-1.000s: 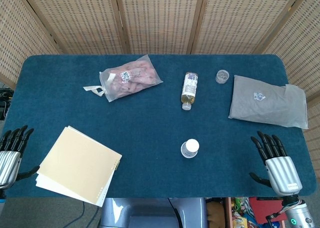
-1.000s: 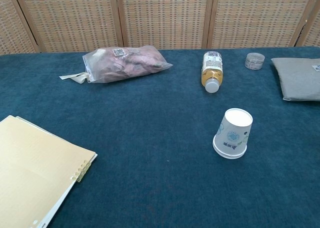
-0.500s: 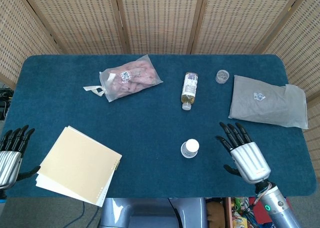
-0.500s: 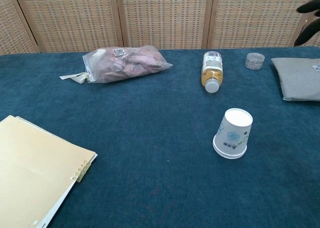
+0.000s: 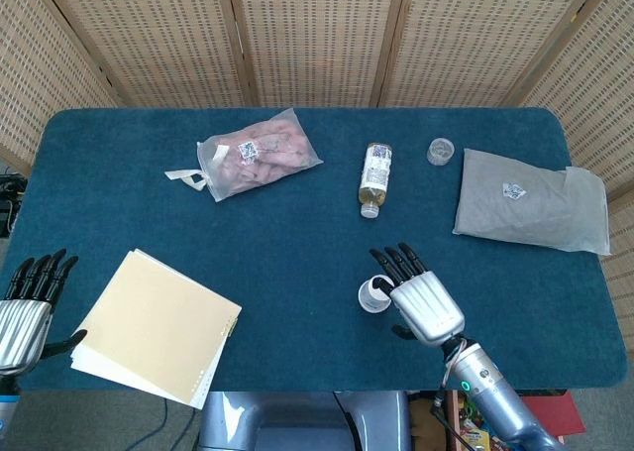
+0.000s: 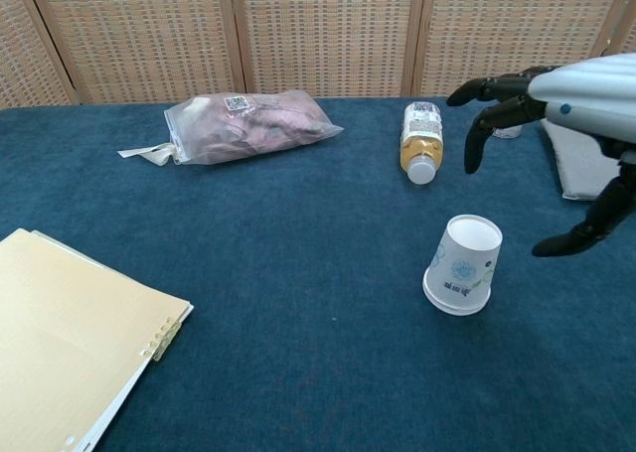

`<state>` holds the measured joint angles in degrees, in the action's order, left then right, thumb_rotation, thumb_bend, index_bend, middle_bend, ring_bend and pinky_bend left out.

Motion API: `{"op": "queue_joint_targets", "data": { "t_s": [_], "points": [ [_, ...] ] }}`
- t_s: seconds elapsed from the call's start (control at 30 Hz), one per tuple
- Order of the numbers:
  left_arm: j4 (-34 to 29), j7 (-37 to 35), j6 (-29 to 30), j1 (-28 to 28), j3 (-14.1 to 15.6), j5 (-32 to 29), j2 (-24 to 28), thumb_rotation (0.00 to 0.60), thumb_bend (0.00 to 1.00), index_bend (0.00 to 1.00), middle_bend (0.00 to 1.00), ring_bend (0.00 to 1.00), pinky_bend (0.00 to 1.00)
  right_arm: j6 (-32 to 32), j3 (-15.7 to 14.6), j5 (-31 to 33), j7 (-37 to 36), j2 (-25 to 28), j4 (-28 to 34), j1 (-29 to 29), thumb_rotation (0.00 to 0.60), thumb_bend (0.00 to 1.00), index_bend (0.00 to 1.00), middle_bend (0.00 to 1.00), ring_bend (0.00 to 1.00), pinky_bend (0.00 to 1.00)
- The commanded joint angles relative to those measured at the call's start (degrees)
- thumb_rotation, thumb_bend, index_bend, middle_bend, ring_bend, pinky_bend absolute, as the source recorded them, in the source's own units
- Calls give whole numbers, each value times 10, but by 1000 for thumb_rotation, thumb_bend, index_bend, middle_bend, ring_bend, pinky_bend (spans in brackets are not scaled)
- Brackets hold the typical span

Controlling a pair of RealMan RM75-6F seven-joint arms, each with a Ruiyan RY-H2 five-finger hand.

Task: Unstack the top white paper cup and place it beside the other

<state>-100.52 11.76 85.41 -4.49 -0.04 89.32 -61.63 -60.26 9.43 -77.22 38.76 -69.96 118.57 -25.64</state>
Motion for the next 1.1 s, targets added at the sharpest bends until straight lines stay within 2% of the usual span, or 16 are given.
{"op": "queue_joint_targets", "data": {
  "t_s": [0.03,0.5,1.1],
  "points": [
    [1,0,0,0,0,0,0,600,146,0,0,0,0,18,8,39,29,-28,-15,-26,600,82,344,62,0,0],
    [1,4,-1,-2,0,3,-4,600,146,0,0,0,0,30,16,181,130,-110,-72,-108,600,124,327,0,0,0],
    [-2,3,1,-1,3,10,-3,600,146,0,0,0,0,-25,-2,247,207,-114,-57,-158,600,143,304,0,0,0]
  ]
}}
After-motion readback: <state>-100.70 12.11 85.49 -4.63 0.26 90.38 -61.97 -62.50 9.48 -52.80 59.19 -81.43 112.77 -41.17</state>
